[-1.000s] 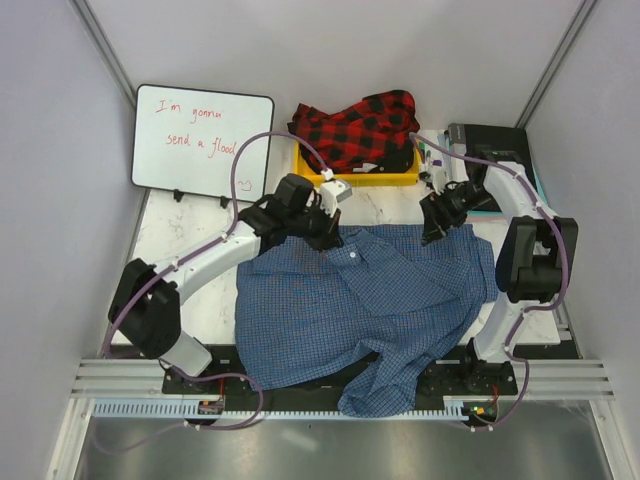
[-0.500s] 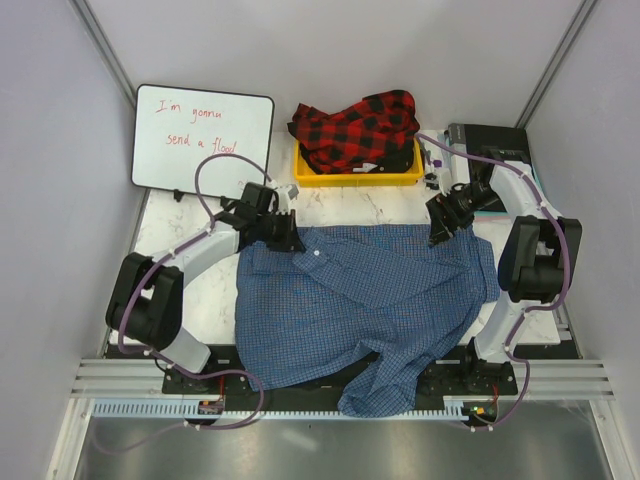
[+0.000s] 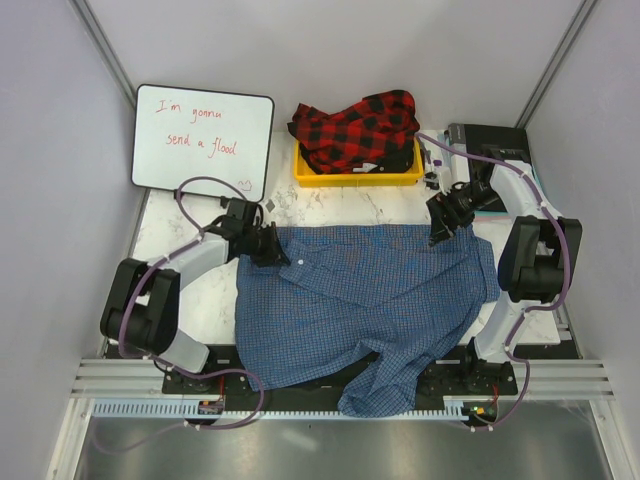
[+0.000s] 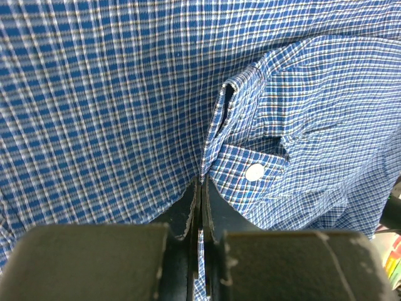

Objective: Fold and stack the long sleeve shirts
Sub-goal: Fold the shirt

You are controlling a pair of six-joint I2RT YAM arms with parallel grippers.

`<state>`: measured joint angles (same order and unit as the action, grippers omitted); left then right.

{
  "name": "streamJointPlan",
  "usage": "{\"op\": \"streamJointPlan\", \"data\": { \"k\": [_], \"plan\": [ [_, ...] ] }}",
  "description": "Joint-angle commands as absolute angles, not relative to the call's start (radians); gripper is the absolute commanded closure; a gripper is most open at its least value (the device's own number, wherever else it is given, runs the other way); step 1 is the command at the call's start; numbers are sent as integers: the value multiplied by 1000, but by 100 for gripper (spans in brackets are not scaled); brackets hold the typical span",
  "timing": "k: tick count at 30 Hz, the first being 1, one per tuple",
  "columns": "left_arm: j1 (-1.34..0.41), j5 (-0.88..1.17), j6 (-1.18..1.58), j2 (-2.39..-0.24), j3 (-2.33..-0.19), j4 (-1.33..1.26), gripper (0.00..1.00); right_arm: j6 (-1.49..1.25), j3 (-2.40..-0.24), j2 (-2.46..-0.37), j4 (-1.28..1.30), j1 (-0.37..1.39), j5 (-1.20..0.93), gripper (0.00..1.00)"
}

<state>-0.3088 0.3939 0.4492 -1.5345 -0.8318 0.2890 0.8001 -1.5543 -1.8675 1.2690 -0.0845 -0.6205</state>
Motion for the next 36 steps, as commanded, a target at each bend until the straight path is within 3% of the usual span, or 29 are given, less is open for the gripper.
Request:
{"op": "streamJointPlan", "data": {
  "k": [1, 2, 4, 6, 7, 9, 11, 12, 17, 26, 36],
  "plan": [
    [-298, 373, 503, -1465, -808, 265, 95, 801, -1577, -1878, 1247, -86, -612, 15],
    [-296, 371, 505, -1463, -799, 265, 95, 801, -1574, -1879, 1244, -86, -612, 15],
    [-298, 385, 500, -1462, -798, 278, 83, 801, -1566, -1881, 1239, -87, -614, 16],
    [-290, 382, 496, -1447, -802, 293, 77, 798, -1559, -1878, 1236, -86, -612, 16],
    [-285, 388, 483, -1424, -807, 319, 67, 801, -1554, -1875, 1235, -86, -609, 16],
    [-282, 387, 413, -1399, -839, 362, 61, 808, -1539, -1861, 1230, -81, -601, 18],
    [-281, 385, 333, -1356, -886, 411, 40, 810, -1523, -1853, 1224, -75, -581, 19],
    [-281, 385, 248, -1341, -897, 425, 35, 808, -1500, -1845, 1210, -65, -577, 20],
    [-284, 333, 35, -1444, -1009, 582, 39, 764, -1393, -1824, 1112, -6, -508, 24],
    [-262, 255, 2, -1710, -1072, 634, 48, 658, -1333, -1911, 954, 138, -443, 26],
    [-155, 212, -75, -1934, -1279, 601, 51, 554, -1451, -2092, 851, 198, -408, 27]
  ]
}}
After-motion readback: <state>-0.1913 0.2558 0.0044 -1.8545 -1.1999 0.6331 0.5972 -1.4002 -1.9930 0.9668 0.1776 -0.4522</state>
